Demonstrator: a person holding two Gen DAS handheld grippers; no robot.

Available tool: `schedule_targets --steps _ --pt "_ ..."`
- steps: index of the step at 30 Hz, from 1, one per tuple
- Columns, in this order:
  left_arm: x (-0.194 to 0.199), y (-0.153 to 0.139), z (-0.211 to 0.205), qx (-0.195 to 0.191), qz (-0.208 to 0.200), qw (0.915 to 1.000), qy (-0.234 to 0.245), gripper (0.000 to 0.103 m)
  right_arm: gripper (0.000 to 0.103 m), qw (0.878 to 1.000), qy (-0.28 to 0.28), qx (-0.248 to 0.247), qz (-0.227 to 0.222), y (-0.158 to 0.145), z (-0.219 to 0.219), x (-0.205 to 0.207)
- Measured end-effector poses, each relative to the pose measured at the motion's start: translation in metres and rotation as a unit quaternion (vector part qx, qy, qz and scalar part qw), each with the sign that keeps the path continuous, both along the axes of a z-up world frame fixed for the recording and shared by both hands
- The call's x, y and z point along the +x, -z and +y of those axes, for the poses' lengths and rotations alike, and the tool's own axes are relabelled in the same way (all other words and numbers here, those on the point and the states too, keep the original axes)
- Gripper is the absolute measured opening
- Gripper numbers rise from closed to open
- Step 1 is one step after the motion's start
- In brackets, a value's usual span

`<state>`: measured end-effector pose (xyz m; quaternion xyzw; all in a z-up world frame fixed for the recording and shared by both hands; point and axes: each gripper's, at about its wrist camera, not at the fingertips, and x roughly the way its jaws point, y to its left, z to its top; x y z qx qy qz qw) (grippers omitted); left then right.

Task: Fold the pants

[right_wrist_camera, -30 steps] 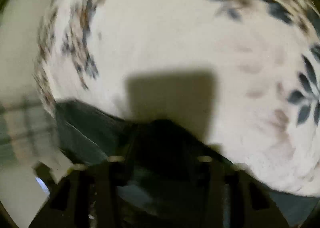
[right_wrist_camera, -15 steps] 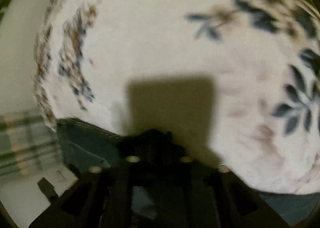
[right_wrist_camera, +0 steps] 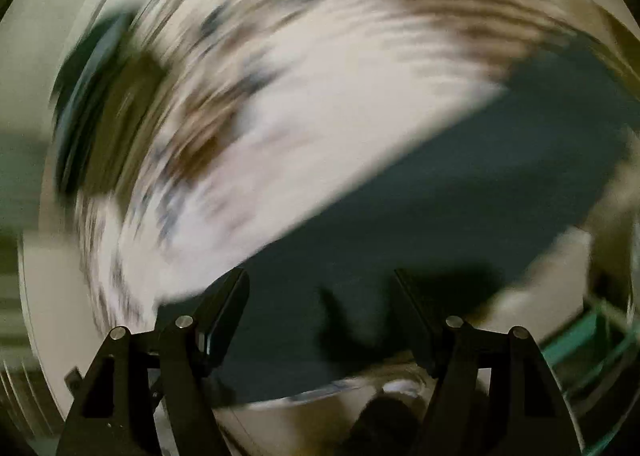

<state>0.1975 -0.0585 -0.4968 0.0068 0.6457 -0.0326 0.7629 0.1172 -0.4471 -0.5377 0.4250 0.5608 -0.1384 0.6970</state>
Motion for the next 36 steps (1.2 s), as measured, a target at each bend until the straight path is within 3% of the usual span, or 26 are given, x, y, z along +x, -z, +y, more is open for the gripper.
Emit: schedule_targets --steps 1,2,3,8,12,15,25,35,36 --pt "0.003 0.007 -0.014 0.001 0.004 0.9999 0.011 0.094 0.069 0.999 0.033 0.0 0.0 0.005 -0.019 -0.018" --pt "0.005 0.012 -0.034 -0.005 0.01 0.9997 0.02 0.094 0.058 0.998 0.067 0.003 -0.003 0.013 -0.043 -0.039" --pt "0.007 0.02 -0.053 -0.008 0.017 0.9994 0.029 0.094 0.055 0.996 0.094 0.004 -0.004 0.019 -0.064 -0.054" --pt "0.012 0.062 -0.115 -0.003 0.041 0.9978 0.053 0.094 0.055 0.98 0.191 0.01 -0.054 0.054 -0.159 -0.105" --pt "0.008 0.088 -0.134 0.024 0.049 0.9969 0.058 0.097 0.055 0.968 0.234 0.049 -0.082 0.094 -0.196 -0.116" --pt "0.009 0.09 -0.134 0.024 0.04 0.9975 0.053 0.103 0.055 0.963 0.238 0.054 -0.118 0.101 -0.2 -0.114" --pt "0.006 0.093 -0.132 0.033 0.033 0.9978 0.046 0.103 0.056 0.953 0.217 0.079 -0.194 0.108 -0.215 -0.105" --pt "0.011 0.094 -0.139 0.032 0.032 0.998 0.045 0.103 0.056 0.957 0.18 0.08 -0.212 0.114 -0.219 -0.046" --pt "0.011 0.094 -0.138 0.029 0.028 0.9983 0.043 0.103 0.052 0.957 0.179 0.081 -0.212 0.113 -0.219 -0.043"
